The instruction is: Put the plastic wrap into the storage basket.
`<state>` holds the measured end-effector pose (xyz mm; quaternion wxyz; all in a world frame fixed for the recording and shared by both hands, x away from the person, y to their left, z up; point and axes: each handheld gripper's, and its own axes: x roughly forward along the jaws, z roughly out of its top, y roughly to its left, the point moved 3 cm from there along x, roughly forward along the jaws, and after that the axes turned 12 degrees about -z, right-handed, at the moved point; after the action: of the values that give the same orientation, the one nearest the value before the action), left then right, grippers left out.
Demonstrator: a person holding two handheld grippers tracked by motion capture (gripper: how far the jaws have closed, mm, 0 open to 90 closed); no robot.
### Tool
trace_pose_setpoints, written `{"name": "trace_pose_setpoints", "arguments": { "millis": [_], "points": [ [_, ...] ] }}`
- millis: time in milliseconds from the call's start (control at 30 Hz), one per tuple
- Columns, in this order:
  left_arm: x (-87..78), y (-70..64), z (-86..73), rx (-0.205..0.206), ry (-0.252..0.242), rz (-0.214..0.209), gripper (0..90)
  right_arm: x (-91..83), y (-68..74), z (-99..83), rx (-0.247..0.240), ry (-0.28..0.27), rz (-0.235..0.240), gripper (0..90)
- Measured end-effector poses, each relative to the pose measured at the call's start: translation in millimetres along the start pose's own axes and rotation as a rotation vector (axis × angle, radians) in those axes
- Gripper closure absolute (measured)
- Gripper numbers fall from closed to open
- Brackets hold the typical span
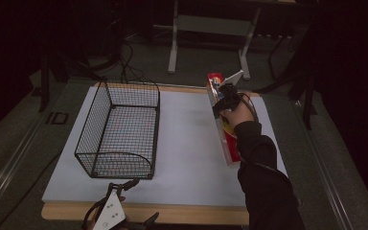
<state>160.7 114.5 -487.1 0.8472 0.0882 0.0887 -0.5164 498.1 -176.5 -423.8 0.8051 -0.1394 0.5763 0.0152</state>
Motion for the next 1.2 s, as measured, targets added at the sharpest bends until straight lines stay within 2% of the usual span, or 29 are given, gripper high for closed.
{"name": "trace_pose_setpoints", "arguments": {
  "millis": [467,600,733,833,967,1033,1133,1200],
  "points": [
    [-0.4,0.3,-0.3,-0.001,-0.006,0.002,0.6,-36.0,35.4,14.5,-0.047,-0.059,0.023,39.4],
    [0.3,0.3,-1.1,0.013,0.005,0.011,0.6,-48.0,45.9,16.8,-0.062,-0.091,0.051,39.4],
    [0.8,0.4,-1.2,0.010,0.007,0.012,0.6,-60.6,62.7,18.1,-0.103,-0.117,0.053,39.4],
    [0.1,0.4,-0.8,0.011,0.005,0.014,0.6,-70.4,74.7,20.8,-0.110,-0.136,0.079,39.4],
    [-0.3,0.1,-0.5,0.012,0.001,0.011,0.5,-82.7,94.4,24.1,-0.139,-0.168,0.076,39.4],
    [-0.3,-0.1,-0.4,0.011,-0.003,0.010,0.6,-85.3,99.5,24.8,-0.146,-0.173,0.077,39.4],
    [-0.4,-0.7,-0.5,0.014,-0.001,0.007,0.6,-95.0,115.5,27.7,-0.157,-0.180,0.115,39.4],
    [-0.9,-1.1,-0.1,0.015,-0.003,0.007,0.6,-100.6,124.4,29.6,-0.173,-0.193,0.110,39.4]
  ]
}}
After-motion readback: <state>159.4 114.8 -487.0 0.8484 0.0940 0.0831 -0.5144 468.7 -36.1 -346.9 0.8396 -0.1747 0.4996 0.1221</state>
